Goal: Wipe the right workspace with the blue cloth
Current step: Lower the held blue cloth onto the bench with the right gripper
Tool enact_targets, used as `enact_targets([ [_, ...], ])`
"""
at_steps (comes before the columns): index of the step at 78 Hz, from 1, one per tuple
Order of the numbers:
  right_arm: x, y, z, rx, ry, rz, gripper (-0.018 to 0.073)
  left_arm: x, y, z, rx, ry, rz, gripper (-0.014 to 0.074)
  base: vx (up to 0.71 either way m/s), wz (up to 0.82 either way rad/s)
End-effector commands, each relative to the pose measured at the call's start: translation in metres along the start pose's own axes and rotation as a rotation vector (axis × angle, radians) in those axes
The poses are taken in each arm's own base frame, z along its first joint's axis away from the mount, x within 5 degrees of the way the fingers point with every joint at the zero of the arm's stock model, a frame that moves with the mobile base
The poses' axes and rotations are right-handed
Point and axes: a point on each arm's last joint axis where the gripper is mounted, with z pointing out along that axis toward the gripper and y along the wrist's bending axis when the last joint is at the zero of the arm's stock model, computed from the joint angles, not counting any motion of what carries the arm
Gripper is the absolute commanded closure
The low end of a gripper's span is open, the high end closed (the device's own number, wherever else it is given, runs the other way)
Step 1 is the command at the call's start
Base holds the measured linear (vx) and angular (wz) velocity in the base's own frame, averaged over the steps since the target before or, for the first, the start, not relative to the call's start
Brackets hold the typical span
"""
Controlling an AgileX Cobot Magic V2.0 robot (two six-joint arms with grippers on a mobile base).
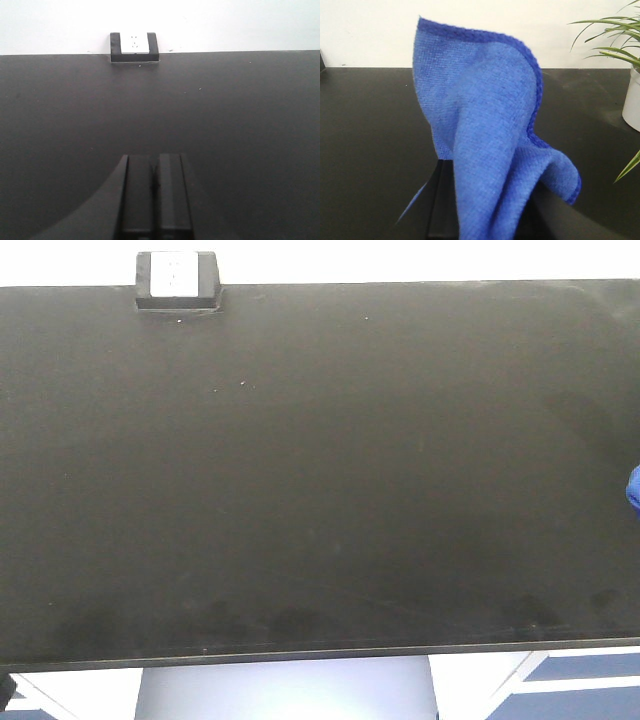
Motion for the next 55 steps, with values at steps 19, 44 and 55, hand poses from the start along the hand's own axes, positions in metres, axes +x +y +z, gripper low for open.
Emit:
enact_targets([
  [19,-0.016,0.001,-0.001,-0.021,-0.08,0.096,0.0566,-0.016,-0.001,-0.003,0.002,-0.116,-0.002,0.0603,0.0,0.0],
  [44,-0.038,0.001,0.06,-0.05,0.36,-0.033,0.0566,-0.016,-0.001,-0.003,0.002,-0.116,-0.002,0.0603,0.0,0.0],
  [55,-0.044,0.002,0.108,-0.06,0.48,-0.03,0.0564,-0.016,-0.001,-0.003,0.002,-0.116,-0.002,0.0603,0.0,0.0],
])
